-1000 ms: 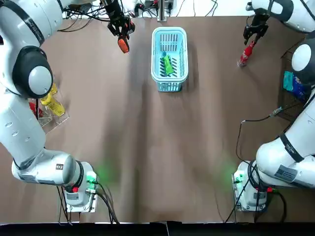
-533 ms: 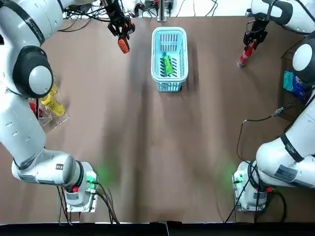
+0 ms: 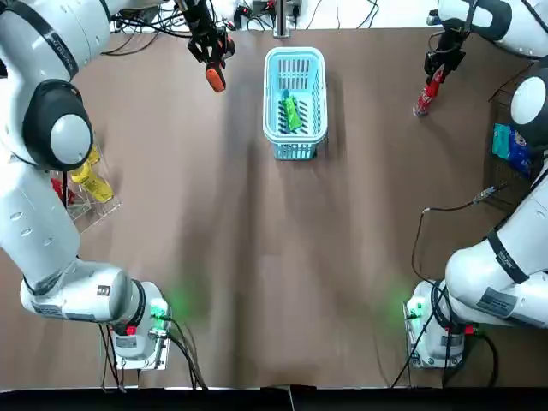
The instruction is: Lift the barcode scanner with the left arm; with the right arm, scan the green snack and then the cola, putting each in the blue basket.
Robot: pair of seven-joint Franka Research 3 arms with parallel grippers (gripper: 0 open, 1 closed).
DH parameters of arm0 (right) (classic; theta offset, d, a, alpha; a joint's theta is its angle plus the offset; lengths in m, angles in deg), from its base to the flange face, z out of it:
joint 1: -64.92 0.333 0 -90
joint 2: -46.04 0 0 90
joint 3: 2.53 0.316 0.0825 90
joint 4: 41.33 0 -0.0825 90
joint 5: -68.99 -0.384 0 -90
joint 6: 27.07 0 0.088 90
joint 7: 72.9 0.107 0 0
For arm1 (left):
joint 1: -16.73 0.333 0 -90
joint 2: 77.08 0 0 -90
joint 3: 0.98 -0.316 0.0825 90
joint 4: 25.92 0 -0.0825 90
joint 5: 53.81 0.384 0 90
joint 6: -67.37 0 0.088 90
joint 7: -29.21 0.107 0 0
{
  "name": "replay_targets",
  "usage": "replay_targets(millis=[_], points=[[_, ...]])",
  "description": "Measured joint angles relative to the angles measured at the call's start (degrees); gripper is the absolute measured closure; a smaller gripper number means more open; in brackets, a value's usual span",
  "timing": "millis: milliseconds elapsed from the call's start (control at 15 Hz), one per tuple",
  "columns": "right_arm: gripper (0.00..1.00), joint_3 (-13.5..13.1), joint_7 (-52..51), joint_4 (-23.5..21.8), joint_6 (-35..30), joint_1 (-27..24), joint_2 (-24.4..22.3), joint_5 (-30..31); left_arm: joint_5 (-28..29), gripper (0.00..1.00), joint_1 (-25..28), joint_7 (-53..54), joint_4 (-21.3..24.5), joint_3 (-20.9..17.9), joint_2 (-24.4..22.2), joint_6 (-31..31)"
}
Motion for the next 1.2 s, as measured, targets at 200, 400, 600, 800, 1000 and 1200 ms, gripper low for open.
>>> replay_targets(millis=[200,400,600,800,1000,1200], points=[[0.55,-0.01,0.00,0.00,0.00,-0.06,0.00,0.00,0.00,0.65,0.00,0.00,0.00,0.00,0.00,0.40],[0.67,-0.02,0.00,0.01,0.00,-0.07,-0.09,-0.01,0.00,0.65,0.00,-0.01,0.00,0.00,0.01,0.51],[0.67,0.04,0.00,0.04,0.28,-0.06,-0.32,0.00,0.00,0.65,0.00,-0.01,0.00,0.00,0.01,0.52],[0.67,0.47,0.00,0.27,0.45,0.01,-1.60,-0.01,0.00,0.65,0.00,-0.01,0.00,0.00,0.01,0.54],[0.67,5.46,-2.33,0.31,-3.21,0.70,-4.21,-0.07,0.00,0.65,0.18,-0.02,-0.06,0.00,0.01,0.58],[0.67,12.92,1.03,0.44,-4.75,2.28,-5.70,-1.21,-2.65,0.65,1.01,-1.16,-0.35,0.02,0.01,0.63]])
